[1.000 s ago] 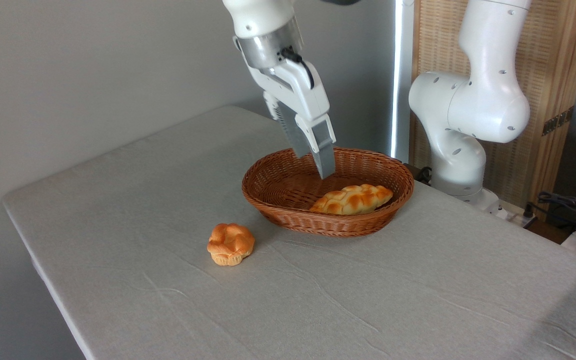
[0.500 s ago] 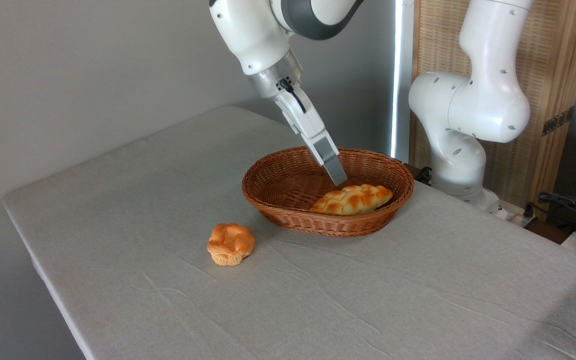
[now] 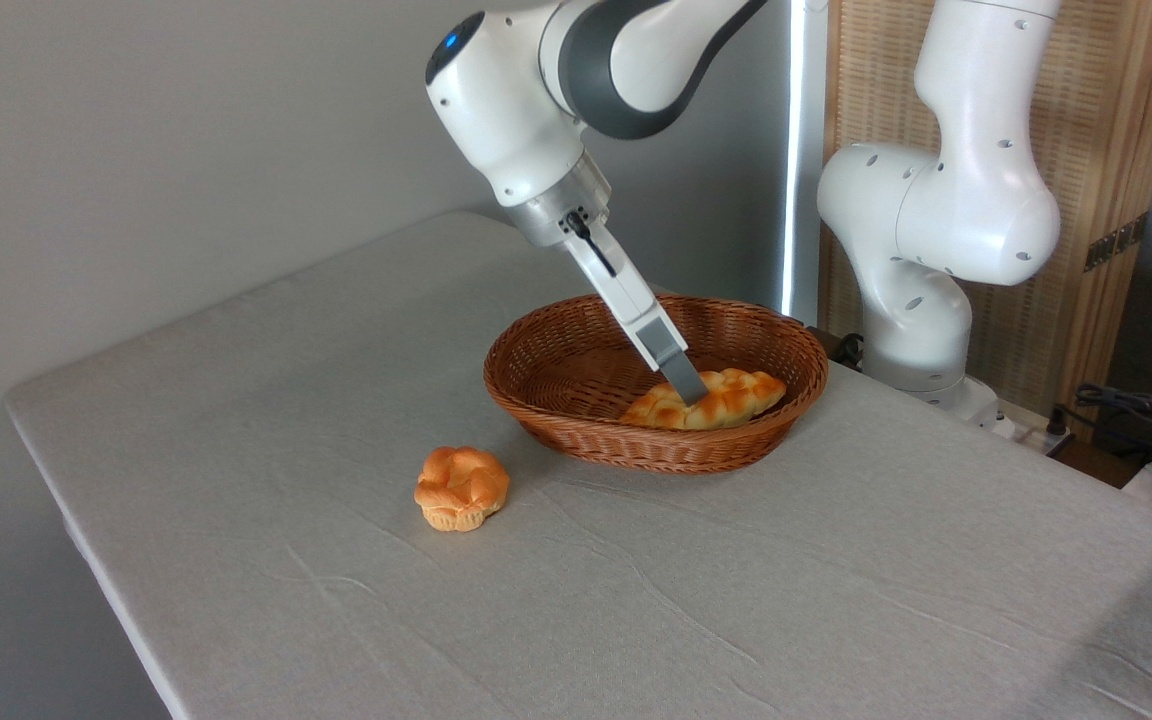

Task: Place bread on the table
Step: 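Lower the gripper into the basket onto the braided bread loaf, then close the gripper on the braided bread loaf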

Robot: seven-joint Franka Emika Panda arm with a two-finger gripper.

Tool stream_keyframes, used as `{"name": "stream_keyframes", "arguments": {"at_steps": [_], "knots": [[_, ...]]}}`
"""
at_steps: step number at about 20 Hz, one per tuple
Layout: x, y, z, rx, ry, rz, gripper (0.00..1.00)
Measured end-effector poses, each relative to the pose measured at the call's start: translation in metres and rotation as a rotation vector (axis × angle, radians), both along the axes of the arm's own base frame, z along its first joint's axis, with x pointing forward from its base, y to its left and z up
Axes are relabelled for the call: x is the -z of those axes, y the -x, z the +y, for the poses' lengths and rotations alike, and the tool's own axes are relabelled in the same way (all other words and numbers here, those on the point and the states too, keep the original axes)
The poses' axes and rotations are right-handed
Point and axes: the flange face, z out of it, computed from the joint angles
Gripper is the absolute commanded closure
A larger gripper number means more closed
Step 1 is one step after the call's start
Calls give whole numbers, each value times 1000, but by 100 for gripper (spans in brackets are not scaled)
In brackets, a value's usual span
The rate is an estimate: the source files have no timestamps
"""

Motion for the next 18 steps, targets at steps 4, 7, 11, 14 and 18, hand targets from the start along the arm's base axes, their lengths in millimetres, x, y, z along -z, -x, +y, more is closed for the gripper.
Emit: {"name": "stream_keyframes", "arguments": {"at_steps": [4, 7, 11, 14, 18], "knots": [[14, 0, 2, 1, 2, 2, 8], [22, 2, 2, -3, -2, 6, 34], [25, 1, 2, -9, -5, 9, 73], [25, 1, 2, -8, -4, 9, 100], [23, -1, 1, -8, -2, 2, 100]]}}
